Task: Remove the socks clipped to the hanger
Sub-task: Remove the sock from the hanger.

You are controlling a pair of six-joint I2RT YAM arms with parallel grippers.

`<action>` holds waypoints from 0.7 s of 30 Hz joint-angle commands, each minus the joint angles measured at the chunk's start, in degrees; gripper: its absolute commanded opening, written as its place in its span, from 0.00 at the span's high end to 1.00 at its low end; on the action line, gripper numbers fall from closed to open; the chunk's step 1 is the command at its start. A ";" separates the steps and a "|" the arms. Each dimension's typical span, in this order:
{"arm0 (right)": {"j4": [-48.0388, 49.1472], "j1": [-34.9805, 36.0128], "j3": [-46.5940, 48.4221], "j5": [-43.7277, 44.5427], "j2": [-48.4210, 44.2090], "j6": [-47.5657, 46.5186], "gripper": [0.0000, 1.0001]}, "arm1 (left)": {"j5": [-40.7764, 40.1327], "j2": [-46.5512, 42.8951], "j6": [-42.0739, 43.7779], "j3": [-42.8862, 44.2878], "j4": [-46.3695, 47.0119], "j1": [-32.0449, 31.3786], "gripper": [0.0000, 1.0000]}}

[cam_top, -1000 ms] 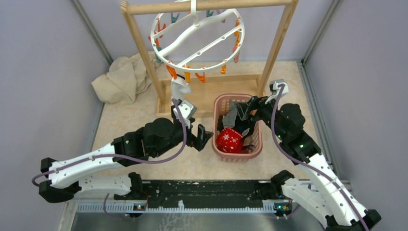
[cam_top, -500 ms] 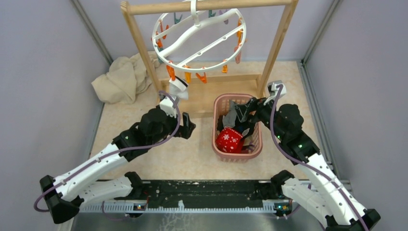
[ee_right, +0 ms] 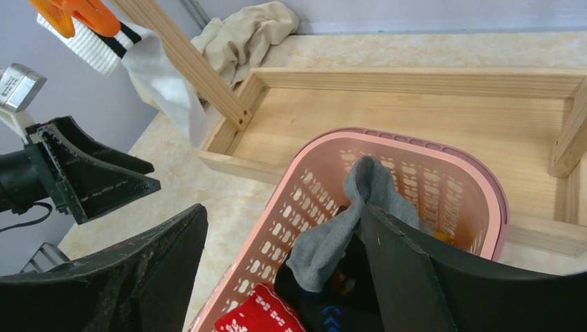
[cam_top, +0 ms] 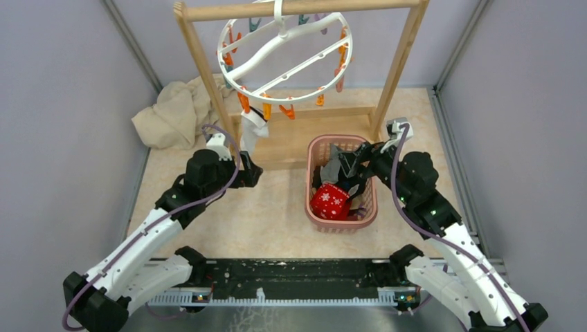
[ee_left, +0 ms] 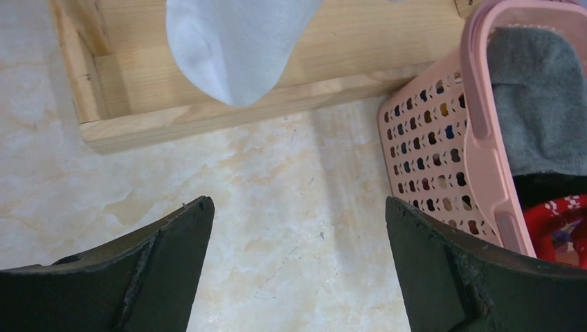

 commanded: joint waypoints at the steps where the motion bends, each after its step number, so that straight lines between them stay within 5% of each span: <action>1: 2.30 -0.25 0.10 -0.44 -1.73 0.69 0.18 | 4.71 -1.44 -0.70 -1.32 3.44 4.50 0.01; 16: 1.94 -0.27 -1.14 -0.81 -3.45 1.58 0.18 | 14.88 -1.24 2.22 -7.13 23.71 8.37 0.01; 21: 2.19 -0.27 -1.27 -1.13 -3.32 1.60 0.18 | 12.30 -0.31 3.89 -8.24 26.66 8.30 0.01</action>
